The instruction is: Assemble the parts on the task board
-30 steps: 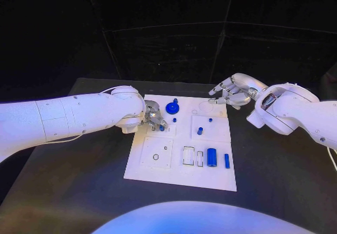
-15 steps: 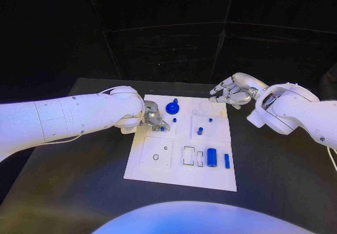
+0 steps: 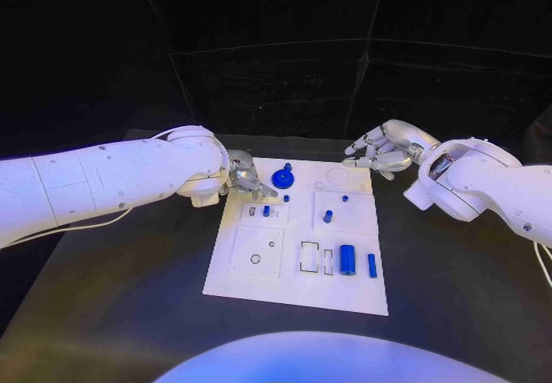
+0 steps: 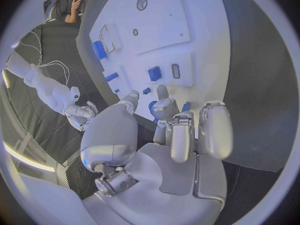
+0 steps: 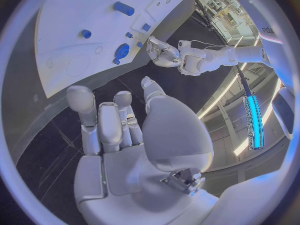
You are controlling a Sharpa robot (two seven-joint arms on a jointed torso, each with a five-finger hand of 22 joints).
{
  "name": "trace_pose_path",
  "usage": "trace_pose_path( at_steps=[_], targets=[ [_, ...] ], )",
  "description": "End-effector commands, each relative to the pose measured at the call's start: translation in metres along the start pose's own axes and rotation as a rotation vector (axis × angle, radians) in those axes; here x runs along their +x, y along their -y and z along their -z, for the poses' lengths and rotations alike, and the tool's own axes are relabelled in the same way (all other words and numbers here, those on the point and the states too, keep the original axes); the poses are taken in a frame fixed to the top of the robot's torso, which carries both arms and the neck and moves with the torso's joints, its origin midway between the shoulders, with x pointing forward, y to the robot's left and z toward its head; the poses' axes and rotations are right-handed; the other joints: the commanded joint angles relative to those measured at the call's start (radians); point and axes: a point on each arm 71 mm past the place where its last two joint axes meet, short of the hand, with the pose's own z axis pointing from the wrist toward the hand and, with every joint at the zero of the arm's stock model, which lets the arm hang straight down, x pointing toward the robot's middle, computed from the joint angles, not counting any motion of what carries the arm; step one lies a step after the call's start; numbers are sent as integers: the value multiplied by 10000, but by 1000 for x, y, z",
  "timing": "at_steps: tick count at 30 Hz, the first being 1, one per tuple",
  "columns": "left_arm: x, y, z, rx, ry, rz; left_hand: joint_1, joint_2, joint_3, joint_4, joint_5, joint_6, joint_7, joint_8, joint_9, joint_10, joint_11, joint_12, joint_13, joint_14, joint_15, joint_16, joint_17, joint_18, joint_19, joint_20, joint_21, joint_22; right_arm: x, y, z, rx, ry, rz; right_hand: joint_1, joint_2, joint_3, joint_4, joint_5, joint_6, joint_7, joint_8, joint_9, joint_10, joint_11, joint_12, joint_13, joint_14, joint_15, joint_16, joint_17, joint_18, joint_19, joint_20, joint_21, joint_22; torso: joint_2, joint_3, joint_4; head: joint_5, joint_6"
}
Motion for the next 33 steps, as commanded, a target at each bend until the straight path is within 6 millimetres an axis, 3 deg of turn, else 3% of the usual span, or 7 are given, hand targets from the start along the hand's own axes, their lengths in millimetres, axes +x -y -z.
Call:
trace_pose_path(
  at_steps=[1,5,9,13,17,24,33],
  targets=[
    [-11,-2,5,15,-483,161,276,86,-263,46,-42,-326,103,-216,-115,-364,105,-417,-516,1055,37,32,2635,37,-24,-11,-330,-391,-2,0,-1,110,139,-479,-122,14,-8,72,-38,-23,-10,43,2,-19,1,-27,0,23,-36,-57,5,178,-59,-7,-65,-8,5,3,-11,-7,20],
    [-33,-3,7,-56,-809,237,573,143,-767,237,-50,-998,450,-897,-556,-1243,408,-1347,-1655,1054,282,30,2631,128,-242,168,-803,-914,-2,2,-1,152,159,-532,-122,14,-8,72,-38,-23,-10,43,2,-19,1,-27,0,23,-36,-57,5,178,-59,-7,-65,-8,2,-7,11,-1,71],
    [-49,-5,2,-281,-985,191,825,256,-1056,365,-53,-1012,553,-1120,-785,-1316,489,-1334,-1700,1048,363,16,2611,156,-279,270,-912,-1017,-2,1,-3,150,154,-553,-121,32,-8,84,-33,-27,-11,44,2,-22,1,-31,-12,26,-37,-63,3,178,-53,-7,-68,-8,11,7,-8,66,125],
    [-59,-5,-5,-533,-1026,65,1139,389,-1183,348,-46,-939,566,-1204,-916,-1278,511,-1237,-1650,1055,381,31,2633,164,-270,315,-924,-1017,-1,1,-4,138,137,-560,-111,47,-6,89,-22,-31,-11,46,1,-18,-1,-25,-13,30,-38,-65,5,178,-49,-8,-73,-12,21,-26,-4,93,131],
    [-67,-7,-15,-847,-1020,26,1387,510,-1288,329,-41,-870,573,-1254,-1019,-1245,513,-1154,-1609,1055,393,32,2635,157,-241,335,-883,-958,0,0,-5,98,114,-565,-92,61,-3,91,1,-36,-12,47,0,-14,-3,-17,-14,35,-39,-69,8,178,-40,-10,-76,-12,27,-7,-7,154,129],
    [-66,-12,-29,-1172,-1000,191,1517,617,-1354,336,-38,-823,571,-1277,-1082,-1231,513,-1113,-1606,1055,392,32,2635,151,-218,342,-852,-917,1,-2,-6,40,84,-543,-32,106,-3,106,134,-46,-16,61,0,-7,-8,3,-30,53,-46,-87,11,176,-12,-17,-96,-26,70,-27,-27,188,219],
    [-60,-16,-42,-1523,-1015,88,1603,700,-1431,353,-39,-732,553,-1251,-1117,-1192,502,-1038,-1551,1055,387,32,2635,146,-201,343,-829,-885,2,-4,-6,-58,79,-384,10,130,1,109,209,-52,-17,67,-1,-14,-12,1,-52,59,-49,-103,4,176,2,-21,-109,-36,47,-18,-17,215,161]
  ],
)
